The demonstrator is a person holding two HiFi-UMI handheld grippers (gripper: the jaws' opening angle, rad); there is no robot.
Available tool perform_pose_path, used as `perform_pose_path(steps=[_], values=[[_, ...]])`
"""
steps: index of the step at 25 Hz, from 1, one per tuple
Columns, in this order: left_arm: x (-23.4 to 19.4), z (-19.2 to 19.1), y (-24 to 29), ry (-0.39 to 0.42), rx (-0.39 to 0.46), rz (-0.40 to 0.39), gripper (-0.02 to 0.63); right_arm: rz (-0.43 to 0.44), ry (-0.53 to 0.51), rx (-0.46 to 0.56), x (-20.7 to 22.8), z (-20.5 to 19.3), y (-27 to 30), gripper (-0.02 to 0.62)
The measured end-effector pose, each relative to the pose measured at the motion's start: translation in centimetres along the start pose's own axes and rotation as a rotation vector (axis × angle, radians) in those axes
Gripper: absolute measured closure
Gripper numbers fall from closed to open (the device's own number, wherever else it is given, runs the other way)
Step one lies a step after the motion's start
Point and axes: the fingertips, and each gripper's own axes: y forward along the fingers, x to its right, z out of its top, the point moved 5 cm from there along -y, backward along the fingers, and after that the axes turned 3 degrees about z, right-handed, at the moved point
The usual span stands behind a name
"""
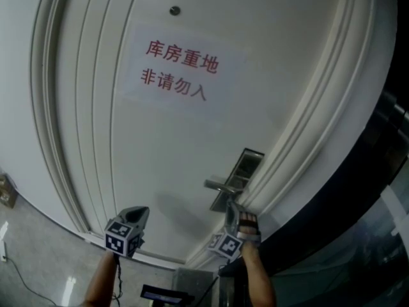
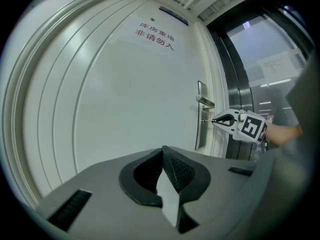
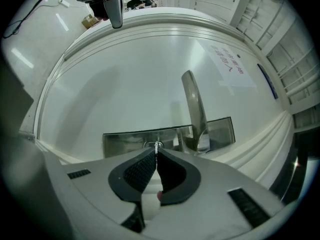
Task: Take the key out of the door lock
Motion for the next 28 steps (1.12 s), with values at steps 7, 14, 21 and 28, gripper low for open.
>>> perform_pose_path(steps=[7,14,21,28], values=[[0.1,0.2,-0.7,-0.003,0.008,-0.003,0.598,0.008,0.007,0.005,0.0,0.1,-1.1,0.577],[0.6,0.4,-1.8,0.004,0.011,-0.008,0.598,0.006,0.01,-0.004,-0.6,0.3,-3.2,0.576],[1.4,0.2,-2.9,0.01,0.021,-0.008,0.598,0.003,0.102,0.012,-0.3,-0.1,-6.3,0.575],[2.0,0.4,-4.4,0.022,0.033,-0.014,0.598,-0.026,0.216,0.035,0.2,0.3,-9.9,0.575]])
